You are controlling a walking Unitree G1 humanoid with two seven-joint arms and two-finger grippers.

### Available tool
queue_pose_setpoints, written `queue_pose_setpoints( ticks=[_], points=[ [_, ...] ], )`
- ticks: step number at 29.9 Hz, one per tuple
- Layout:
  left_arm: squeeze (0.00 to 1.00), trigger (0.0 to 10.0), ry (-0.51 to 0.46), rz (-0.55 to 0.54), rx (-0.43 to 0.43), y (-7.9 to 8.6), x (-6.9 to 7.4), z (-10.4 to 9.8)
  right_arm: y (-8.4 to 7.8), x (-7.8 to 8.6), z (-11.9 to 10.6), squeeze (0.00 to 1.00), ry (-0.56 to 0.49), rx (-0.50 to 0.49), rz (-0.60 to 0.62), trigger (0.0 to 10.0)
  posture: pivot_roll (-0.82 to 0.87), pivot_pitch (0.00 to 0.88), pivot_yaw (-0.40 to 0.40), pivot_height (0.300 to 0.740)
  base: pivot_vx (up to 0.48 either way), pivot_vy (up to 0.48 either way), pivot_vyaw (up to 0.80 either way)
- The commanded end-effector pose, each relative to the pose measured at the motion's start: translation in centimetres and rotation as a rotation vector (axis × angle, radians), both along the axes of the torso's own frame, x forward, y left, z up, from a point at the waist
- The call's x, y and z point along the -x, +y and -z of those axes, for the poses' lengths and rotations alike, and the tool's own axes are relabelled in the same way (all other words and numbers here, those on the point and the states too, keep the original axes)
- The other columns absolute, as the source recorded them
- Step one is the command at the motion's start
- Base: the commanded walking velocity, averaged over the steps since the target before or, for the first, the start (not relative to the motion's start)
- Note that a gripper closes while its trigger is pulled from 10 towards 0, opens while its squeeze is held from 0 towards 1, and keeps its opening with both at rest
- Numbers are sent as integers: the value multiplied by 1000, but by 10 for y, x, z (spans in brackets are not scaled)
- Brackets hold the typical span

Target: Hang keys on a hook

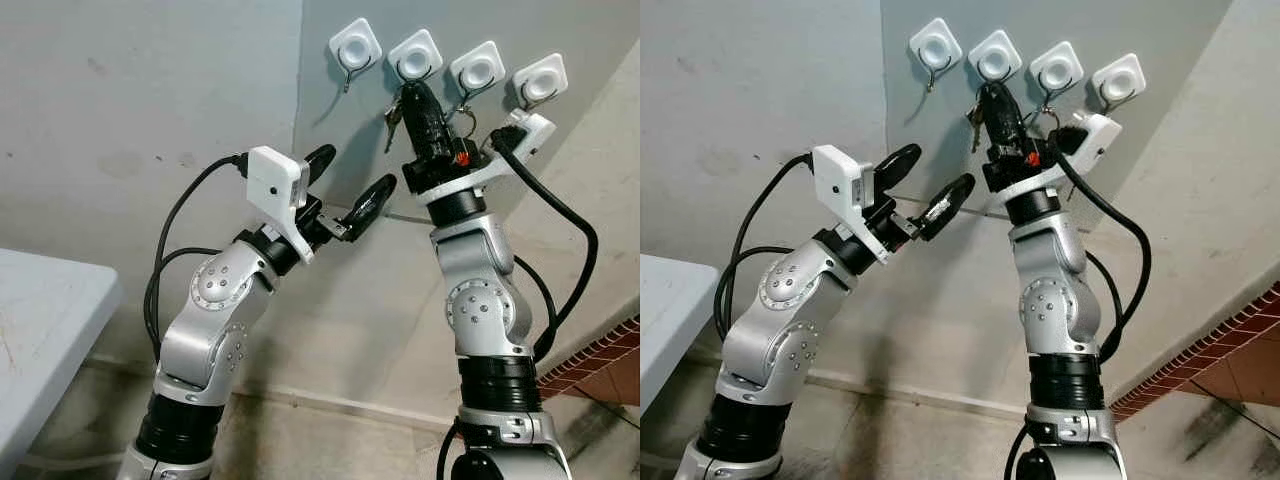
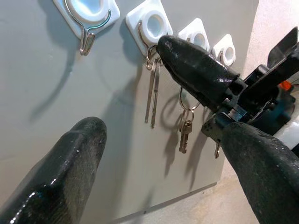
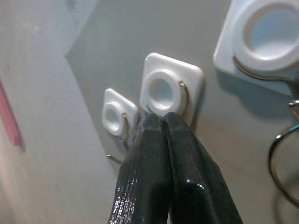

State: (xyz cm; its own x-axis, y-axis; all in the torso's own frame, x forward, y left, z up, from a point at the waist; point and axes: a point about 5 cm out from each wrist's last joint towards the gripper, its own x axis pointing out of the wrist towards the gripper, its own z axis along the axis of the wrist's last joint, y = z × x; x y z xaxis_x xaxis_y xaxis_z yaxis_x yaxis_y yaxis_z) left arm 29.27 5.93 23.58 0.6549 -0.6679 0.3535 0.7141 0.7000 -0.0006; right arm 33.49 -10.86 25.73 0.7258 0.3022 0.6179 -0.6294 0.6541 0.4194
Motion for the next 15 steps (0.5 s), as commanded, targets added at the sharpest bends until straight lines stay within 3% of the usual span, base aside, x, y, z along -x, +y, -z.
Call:
queue_pose_setpoints(
  ticks=[1,4,15],
  points=[
    [0,10000,-9,7,0,-2,3,-3,-9,-2,1,0,17,-43,30,10000,27,51,-84,740,0,0,0],
    [0,10000,-9,6,1,-2,3,-3,-10,-2,3,0,19,-57,28,10000,26,53,-83,740,0,0,0],
    [0,10000,-5,10,0,-2,3,-3,-16,4,12,0,38,-256,-83,10000,18,60,-75,740,0,0,0]
  ],
)
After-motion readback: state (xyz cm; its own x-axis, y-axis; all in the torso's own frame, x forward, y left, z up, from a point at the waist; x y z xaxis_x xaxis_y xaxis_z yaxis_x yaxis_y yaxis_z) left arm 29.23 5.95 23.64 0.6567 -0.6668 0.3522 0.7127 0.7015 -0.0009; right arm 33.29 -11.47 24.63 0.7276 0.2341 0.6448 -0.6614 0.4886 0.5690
